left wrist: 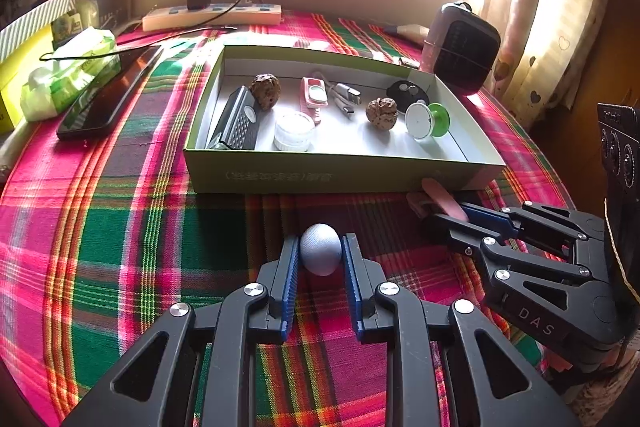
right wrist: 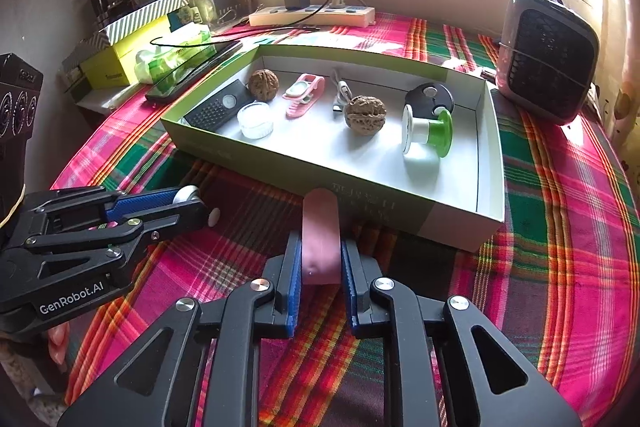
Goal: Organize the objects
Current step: 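Close the right gripper on the pink rounded block while the left holds the ball, then carry the white ball and pink block over the box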
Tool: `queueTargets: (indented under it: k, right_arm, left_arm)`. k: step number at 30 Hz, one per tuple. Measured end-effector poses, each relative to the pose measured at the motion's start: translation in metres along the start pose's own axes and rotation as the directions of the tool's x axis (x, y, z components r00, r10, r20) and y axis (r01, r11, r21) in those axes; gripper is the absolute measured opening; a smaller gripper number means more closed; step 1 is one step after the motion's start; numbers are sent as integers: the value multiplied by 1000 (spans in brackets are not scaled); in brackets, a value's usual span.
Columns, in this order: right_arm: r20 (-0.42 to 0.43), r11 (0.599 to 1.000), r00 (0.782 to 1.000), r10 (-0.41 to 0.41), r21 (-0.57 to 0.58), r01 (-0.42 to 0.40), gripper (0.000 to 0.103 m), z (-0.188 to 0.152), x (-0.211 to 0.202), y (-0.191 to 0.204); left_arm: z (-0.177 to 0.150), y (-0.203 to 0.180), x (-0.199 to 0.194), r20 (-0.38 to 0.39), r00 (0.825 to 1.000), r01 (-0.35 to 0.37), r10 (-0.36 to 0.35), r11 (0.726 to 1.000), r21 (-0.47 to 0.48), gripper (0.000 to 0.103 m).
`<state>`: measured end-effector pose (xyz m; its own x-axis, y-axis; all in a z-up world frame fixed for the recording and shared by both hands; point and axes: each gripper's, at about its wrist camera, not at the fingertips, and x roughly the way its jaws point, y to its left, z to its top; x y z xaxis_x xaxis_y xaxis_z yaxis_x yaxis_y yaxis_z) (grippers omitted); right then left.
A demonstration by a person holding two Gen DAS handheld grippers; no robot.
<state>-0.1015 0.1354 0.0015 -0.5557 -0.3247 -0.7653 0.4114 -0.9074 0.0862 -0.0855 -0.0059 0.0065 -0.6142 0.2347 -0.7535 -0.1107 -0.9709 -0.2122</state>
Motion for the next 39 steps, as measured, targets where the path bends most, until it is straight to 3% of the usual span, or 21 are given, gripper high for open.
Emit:
queueTargets:
  k: [39]
  right_arm:
    - [62,998,998,22,50,-25,19,-3,-28,6]
  left_arm:
    - [6,-15,-16,36,999,26,-28,998,52,20]
